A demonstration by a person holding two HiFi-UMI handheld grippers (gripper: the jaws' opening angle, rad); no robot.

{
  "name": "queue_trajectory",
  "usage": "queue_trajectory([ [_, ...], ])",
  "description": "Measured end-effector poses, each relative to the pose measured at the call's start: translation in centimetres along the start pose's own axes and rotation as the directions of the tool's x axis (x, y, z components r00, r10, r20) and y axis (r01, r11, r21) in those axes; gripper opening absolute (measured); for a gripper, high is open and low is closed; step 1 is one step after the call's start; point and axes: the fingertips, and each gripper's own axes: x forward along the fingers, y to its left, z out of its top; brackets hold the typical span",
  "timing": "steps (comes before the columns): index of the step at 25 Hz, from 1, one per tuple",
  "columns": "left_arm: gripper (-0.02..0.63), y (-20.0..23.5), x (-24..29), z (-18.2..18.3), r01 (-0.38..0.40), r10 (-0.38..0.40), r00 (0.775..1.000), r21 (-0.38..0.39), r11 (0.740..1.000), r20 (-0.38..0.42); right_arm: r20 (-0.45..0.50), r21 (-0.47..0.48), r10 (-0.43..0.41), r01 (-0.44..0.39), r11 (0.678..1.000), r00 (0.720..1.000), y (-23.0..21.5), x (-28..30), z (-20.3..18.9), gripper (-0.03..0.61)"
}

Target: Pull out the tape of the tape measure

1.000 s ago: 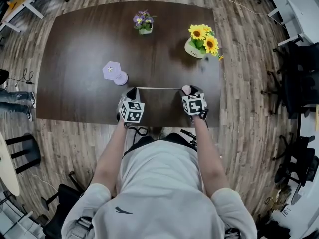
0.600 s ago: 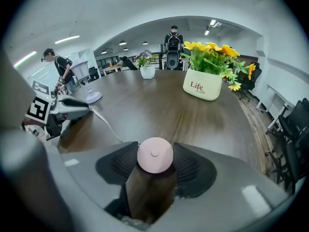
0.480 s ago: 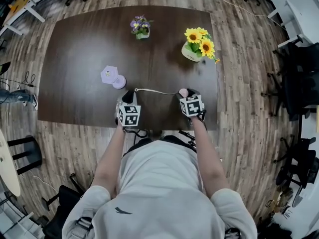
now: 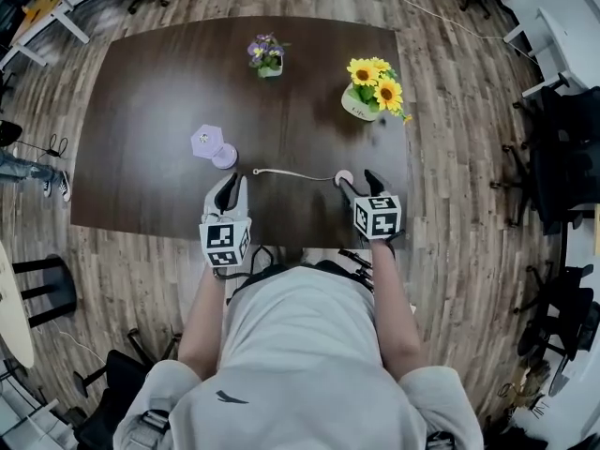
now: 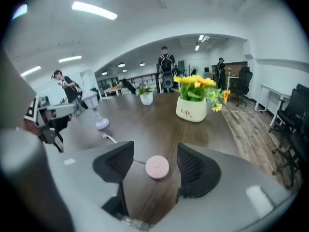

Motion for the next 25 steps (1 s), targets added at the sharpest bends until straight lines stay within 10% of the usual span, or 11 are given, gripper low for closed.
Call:
queue_trajectory([
  [7,0.006,-0.5,-2.8,5.9,0.039,-0.032,0.988,-0.045,0.998,0.153,0.312,-0.017,0.086,-0.085,0.996,0.946,3.3,-8.8,7.3,0.002],
  [25,0.006,-0.6,-5.0,8.4,0.111,-0.09,0.972,-0.087,0.99,0.216,0.417,-0.057,0.102,-0.086,0.995,0.903,5.5,-11.5,8.5,-0.002],
])
